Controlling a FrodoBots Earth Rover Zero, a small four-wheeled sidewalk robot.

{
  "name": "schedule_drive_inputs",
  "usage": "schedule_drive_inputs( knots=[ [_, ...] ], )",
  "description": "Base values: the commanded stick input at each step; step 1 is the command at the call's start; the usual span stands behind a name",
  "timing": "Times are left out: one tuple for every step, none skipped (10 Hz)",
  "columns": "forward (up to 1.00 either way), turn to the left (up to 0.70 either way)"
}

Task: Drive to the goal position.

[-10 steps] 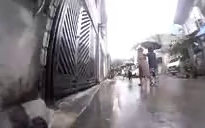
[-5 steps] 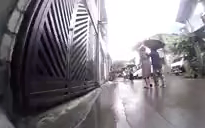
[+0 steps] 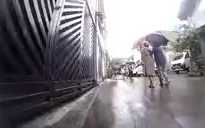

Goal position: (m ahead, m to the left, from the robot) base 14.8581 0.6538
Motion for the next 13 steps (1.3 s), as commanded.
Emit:
schedule_drive_inputs(
  knots=[
    [0.99,0.0],
    [0.99,0.0],
    [0.99,0.0],
    [0.99,0.0],
    [0.99,0.0],
    [0.99,0.0],
    [0.99,0.01],
    [0.99,0.21],
    [0.99,0.21],
    [0.99,0.0],
    [0.99,0.0],
    [0.99,0.0],
    [0.99,0.0]
  ],
)
